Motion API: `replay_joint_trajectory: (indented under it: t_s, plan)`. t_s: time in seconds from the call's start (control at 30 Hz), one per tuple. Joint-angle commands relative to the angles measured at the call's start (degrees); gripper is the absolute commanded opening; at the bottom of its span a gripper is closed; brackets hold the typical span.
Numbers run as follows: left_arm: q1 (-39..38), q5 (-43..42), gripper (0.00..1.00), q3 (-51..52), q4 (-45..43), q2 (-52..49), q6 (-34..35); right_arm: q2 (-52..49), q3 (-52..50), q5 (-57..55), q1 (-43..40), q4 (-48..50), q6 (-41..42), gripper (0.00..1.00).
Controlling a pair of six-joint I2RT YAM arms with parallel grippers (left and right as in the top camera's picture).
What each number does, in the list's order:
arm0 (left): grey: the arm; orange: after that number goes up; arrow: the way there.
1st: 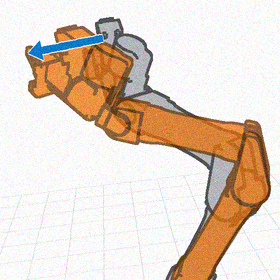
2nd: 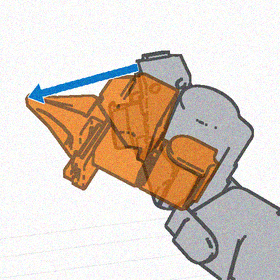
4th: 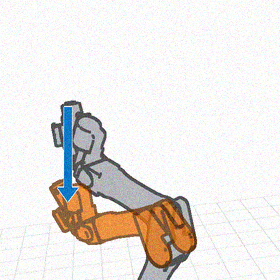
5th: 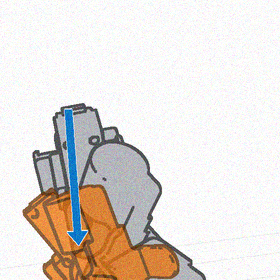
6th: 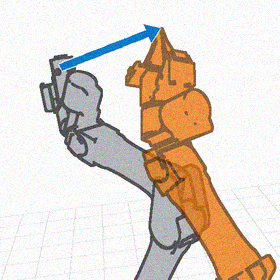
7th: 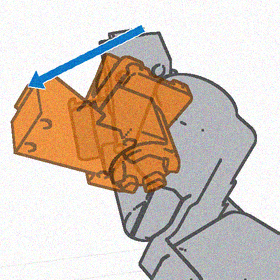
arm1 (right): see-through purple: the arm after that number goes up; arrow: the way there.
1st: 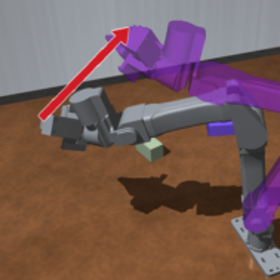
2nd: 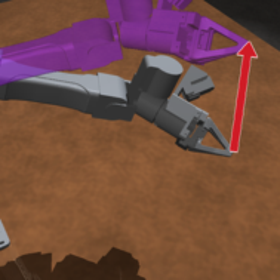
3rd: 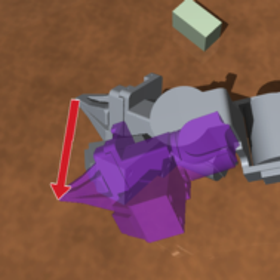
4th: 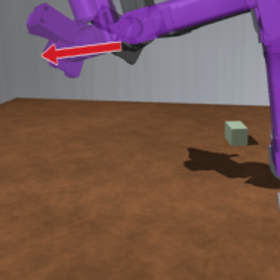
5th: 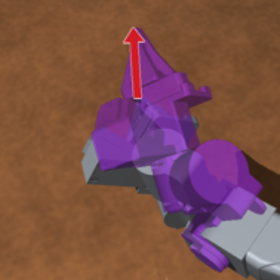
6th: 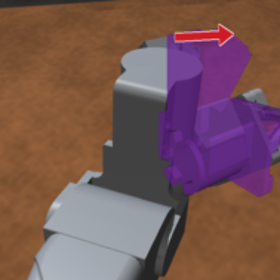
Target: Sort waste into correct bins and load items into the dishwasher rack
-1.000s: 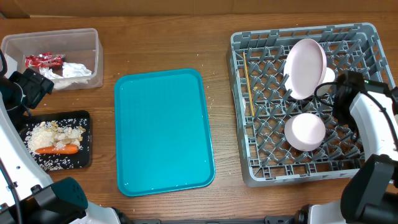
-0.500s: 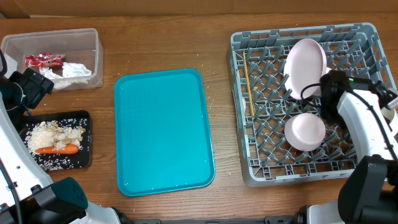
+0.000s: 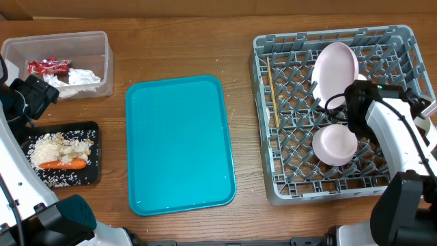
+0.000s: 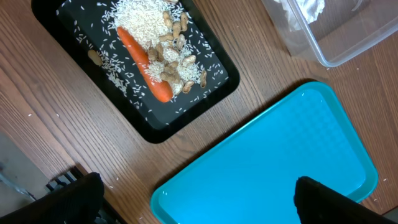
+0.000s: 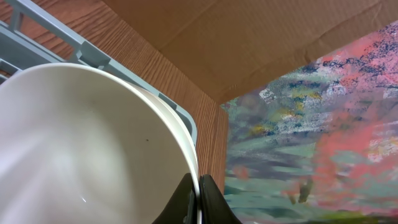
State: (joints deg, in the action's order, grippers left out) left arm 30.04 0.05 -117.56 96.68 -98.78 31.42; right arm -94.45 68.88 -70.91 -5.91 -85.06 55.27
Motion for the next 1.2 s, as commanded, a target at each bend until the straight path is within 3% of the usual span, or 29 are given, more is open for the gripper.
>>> replay_joint_trajectory:
  t_s: [0.0, 0.07, 0.2, 0.53, 0.83, 1.17]
  plan:
    - [-0.1, 0.4, 1.0, 0.2, 0.1, -0.3, 0.5, 0.2, -0.2, -2.2, 0.2, -0.8, 0.2, 0.11]
    - [-0.1, 0.4, 1.0, 0.2, 0.1, -0.3, 0.5, 0.2, -0.2, -4.0, 0.2, -2.4, 0.2, 0.04]
    - [-0.1, 0.4, 1.0, 0.2, 0.1, -0.3, 0.5, 0.3, -0.2, -8.2, 0.2, -7.5, 0.5, 0.04]
    - [-0.1, 0.4, 1.0, 0.2, 0.1, -0.3, 0.5, 1.0, -0.2, -8.0, 0.1, -9.4, 0.4, 0.04]
    - [-0.1, 0.4, 1.0, 0.2, 0.1, -0.3, 0.5, 1.0, -0.3, -6.6, -0.8, -8.2, -1.8, 0.04]
    - [-0.1, 0.4, 1.0, 0.2, 0.1, -0.3, 0.5, 1.0, -0.3, -4.4, -8.9, -3.7, -2.6, 0.04]
